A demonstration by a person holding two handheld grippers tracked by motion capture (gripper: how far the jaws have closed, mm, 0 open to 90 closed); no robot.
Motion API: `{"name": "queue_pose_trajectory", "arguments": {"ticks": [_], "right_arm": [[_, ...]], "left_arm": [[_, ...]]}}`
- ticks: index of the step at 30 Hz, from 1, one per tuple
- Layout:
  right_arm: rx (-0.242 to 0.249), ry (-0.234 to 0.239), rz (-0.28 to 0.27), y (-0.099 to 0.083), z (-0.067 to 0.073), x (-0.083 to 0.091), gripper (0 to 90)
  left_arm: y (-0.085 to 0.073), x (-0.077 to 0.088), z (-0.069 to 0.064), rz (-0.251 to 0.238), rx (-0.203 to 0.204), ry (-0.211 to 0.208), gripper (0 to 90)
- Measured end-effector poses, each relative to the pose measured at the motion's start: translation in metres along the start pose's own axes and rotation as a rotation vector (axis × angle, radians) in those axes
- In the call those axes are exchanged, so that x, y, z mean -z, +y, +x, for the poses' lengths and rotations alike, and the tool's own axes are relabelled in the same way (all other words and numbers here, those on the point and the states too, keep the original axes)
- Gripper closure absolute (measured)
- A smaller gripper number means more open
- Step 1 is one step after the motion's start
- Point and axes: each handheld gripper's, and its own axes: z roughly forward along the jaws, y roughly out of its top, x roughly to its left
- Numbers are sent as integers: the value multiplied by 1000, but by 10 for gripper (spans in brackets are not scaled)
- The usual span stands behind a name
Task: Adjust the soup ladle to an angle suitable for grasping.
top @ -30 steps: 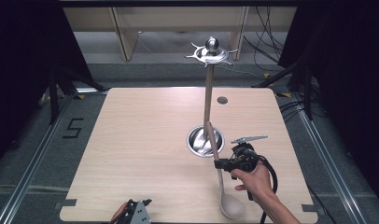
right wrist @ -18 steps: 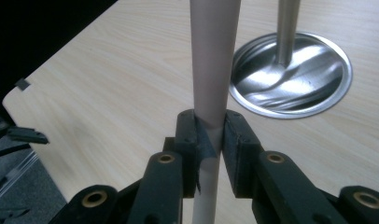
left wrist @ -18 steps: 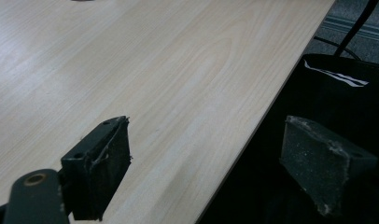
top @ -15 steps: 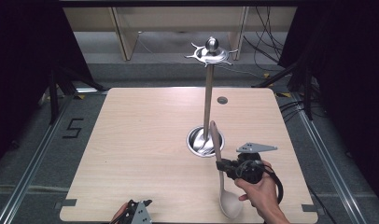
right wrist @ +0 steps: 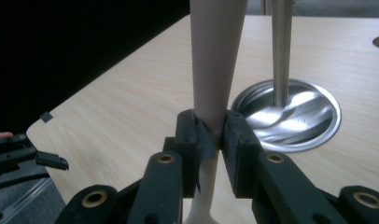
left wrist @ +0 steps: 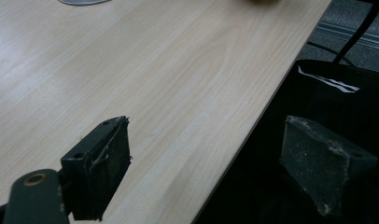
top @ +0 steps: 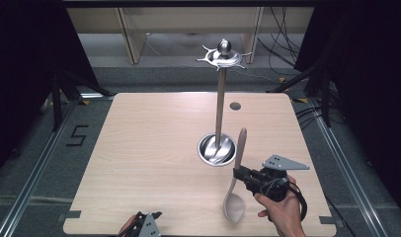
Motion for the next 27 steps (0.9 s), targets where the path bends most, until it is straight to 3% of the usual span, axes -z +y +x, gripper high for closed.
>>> {"name": "queue_pose_trajectory", "arguments": {"ticks": [1,4,5,8,10,11,13,16,19,22,23,26,27], "right_arm": [[57,0,-22,4,-3,-1,776],[38,-7,-11,8,0,1,775],[37,-4,-32,10,0,0,775],[90,-20,-44,21,-1,1,775],[80,-22,-42,24,0,1,775],[105,-24,-47,27,0,1,775],[102,-39,-42,33,1,2,775],[154,-38,-63,42,-2,0,775],[136,-61,-51,50,-2,1,775],[142,-80,-56,55,-4,2,775],[165,-81,-68,58,-5,2,775],[144,-90,-61,61,-6,5,775],[163,-88,-65,63,-8,5,775]], "left_arm": [[0,0,0,0,0,-1,150],[0,0,0,-2,2,-1,150],[0,0,0,-2,2,0,150],[0,0,0,-2,2,-1,150],[0,0,0,-2,1,0,150],[0,0,0,-1,0,1,150],[0,0,0,2,1,-6,150],[0,0,0,-6,17,-11,150],[0,1,1,-7,6,2,150],[0,1,1,-5,5,1,150],[0,1,1,-4,5,1,150],[0,1,1,-7,7,1,150],[0,1,1,-8,7,2,150]]}}
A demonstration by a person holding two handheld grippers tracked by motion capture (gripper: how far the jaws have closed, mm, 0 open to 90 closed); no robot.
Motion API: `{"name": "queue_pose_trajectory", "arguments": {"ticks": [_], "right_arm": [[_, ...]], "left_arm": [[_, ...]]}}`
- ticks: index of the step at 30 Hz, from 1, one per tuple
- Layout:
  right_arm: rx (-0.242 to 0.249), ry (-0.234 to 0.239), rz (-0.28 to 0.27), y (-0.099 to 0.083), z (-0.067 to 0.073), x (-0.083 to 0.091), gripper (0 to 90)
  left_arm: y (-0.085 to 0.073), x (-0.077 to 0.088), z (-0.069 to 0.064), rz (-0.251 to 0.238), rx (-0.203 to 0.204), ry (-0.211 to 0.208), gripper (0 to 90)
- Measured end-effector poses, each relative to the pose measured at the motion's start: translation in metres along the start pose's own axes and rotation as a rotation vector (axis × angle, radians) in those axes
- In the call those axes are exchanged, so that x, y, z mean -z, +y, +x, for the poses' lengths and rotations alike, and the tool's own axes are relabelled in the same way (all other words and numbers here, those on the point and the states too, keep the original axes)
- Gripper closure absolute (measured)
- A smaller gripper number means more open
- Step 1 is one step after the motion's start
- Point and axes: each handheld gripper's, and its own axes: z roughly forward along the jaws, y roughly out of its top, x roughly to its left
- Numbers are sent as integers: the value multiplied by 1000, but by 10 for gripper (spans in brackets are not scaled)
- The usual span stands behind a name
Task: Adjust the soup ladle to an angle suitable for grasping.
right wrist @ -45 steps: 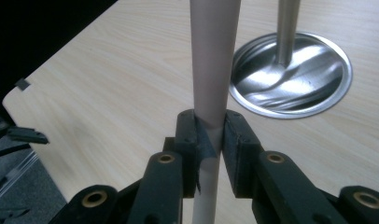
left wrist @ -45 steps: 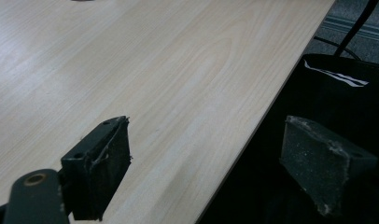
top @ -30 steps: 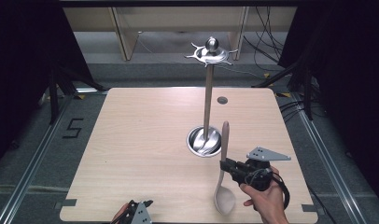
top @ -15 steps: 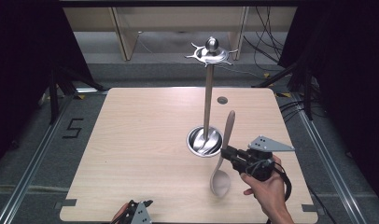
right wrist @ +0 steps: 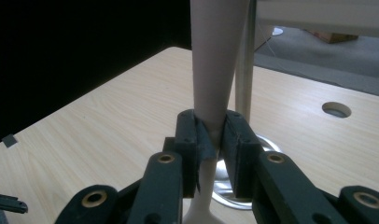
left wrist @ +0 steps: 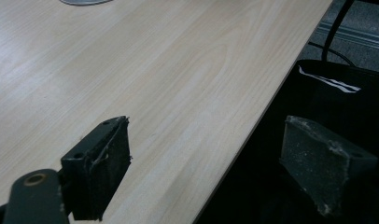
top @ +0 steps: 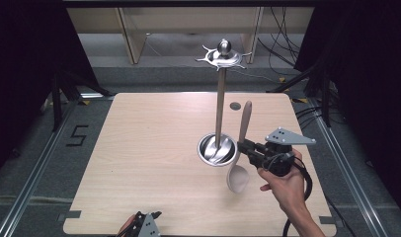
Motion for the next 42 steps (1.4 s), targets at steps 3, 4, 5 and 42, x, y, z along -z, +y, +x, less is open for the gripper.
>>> {"name": "queue_pose_trajectory", "arguments": {"ticks": [3,4,5,42], "right_arm": [[-23,-20,-5,3,-1,2,775],[2,-24,-17,5,-5,2,775],[2,-24,-17,5,-5,2,775],[51,-58,-30,43,-17,8,775]], "left_arm": [[0,0,0,1,7,-4,150],[0,0,-1,1,8,-4,151],[0,0,-1,1,8,-4,150],[-1,0,1,6,-1,-1,150]]}}
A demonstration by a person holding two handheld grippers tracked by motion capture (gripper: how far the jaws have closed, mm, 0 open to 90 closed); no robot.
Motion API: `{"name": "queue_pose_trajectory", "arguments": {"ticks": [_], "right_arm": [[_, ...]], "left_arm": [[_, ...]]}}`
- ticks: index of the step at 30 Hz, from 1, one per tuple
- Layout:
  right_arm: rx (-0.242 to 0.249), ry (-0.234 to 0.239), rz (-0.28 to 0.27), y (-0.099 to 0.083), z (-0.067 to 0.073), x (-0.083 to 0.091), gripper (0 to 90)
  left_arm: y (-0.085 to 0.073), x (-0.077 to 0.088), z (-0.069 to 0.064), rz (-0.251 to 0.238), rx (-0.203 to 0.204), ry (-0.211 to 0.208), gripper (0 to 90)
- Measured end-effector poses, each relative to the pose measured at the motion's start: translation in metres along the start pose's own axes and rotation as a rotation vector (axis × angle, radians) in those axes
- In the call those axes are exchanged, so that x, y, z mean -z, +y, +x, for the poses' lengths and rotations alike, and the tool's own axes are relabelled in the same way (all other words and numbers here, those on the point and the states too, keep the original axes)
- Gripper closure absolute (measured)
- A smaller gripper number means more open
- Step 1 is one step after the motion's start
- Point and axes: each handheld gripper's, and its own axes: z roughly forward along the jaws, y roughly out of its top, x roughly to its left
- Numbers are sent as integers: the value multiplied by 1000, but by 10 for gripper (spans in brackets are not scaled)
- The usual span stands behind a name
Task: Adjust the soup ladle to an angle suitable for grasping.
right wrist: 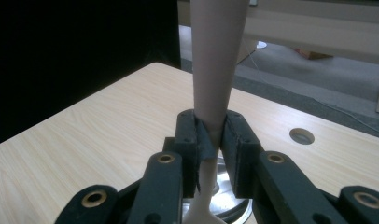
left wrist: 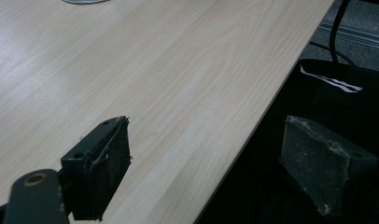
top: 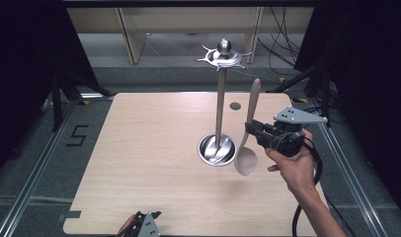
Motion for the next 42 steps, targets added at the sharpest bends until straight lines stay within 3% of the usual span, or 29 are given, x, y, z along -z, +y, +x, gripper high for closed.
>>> {"name": "queue_pose_trajectory", "arguments": {"ticks": [6,8,9,13,15,24,31,37,39,42], "right_arm": [[16,-11,-1,8,0,-1,775],[7,-8,6,10,0,-1,775],[31,-11,-4,12,-1,-2,775],[35,-13,2,15,-2,-3,775],[12,-11,5,18,-3,-5,775],[25,-10,4,22,-4,-9,775],[34,-1,35,27,-5,-12,775],[37,-9,30,30,-6,-16,775],[20,9,54,30,-7,-17,775],[36,11,59,30,-8,-18,775]], "left_arm": [[0,1,1,12,-16,4,150],[0,0,0,2,-5,2,150],[0,0,0,-1,-1,0,150],[0,0,0,1,-2,0,150],[0,0,0,1,-2,0,150],[0,0,0,3,-4,-1,150],[0,0,1,5,-6,-1,150],[0,1,1,11,-15,2,150],[0,1,1,5,-8,0,150],[0,1,1,7,-8,1,150]]}}
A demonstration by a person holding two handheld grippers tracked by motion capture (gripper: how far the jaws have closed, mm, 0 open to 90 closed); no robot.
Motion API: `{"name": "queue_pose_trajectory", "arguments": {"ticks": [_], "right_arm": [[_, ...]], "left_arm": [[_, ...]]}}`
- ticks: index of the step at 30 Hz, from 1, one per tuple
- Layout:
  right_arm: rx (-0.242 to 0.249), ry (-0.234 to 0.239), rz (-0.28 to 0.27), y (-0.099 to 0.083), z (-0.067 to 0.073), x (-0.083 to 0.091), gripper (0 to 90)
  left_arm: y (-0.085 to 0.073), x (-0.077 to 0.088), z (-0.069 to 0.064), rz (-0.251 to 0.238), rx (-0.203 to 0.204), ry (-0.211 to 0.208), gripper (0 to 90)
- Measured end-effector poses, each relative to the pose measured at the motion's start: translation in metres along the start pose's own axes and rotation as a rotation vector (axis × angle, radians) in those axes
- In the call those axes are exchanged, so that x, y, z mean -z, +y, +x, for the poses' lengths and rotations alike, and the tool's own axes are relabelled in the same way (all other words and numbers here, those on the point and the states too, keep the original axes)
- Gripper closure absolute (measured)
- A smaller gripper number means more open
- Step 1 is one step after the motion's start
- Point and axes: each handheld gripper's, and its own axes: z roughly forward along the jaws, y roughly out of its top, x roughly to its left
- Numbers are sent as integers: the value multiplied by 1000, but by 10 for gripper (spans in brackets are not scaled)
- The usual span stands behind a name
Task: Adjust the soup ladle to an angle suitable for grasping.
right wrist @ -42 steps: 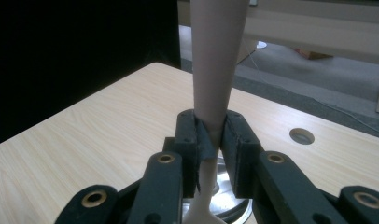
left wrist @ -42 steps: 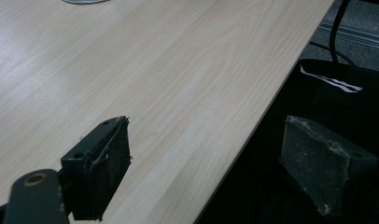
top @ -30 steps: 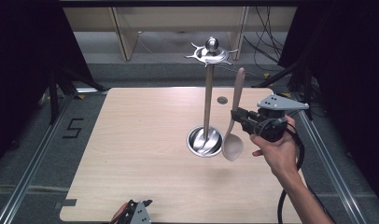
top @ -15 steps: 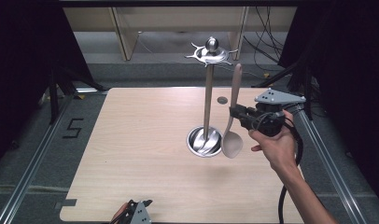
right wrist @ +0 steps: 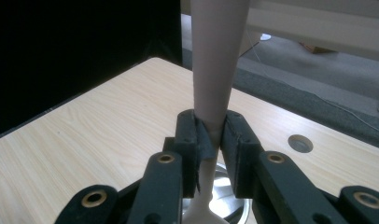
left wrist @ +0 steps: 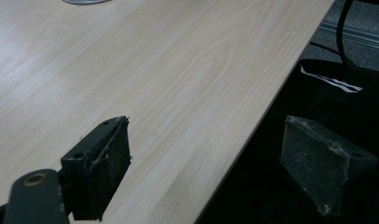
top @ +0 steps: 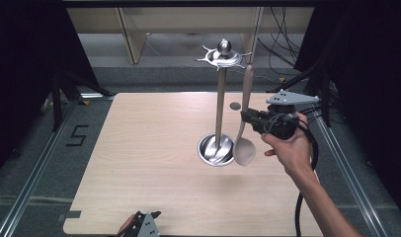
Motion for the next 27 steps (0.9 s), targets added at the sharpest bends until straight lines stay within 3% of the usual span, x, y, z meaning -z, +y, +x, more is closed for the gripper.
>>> {"name": "queue_pose_trajectory", "arguments": {"ticks": [3,10,11,16,20,21,22,24,27], "right_arm": [[-17,3,6,1,1,0,775],[-5,1,11,4,0,-3,774],[20,-6,7,5,-1,-4,775],[12,-13,31,6,-1,-5,774],[17,-15,10,7,-1,-9,774],[0,-14,14,7,1,-9,774],[22,3,23,8,-2,-11,774],[25,-8,24,8,-2,-11,774],[6,-8,38,8,0,-13,774]], "left_arm": [[0,0,0,5,-6,0,150],[0,0,0,-1,-1,0,150],[0,0,0,-2,0,-1,150],[0,0,0,-1,-3,-1,150],[0,0,0,-1,-3,0,150],[0,0,0,0,-2,-2,150],[0,0,0,-1,0,-3,150],[0,0,0,-1,-1,-2,150],[0,0,0,-2,-1,-2,150]]}}
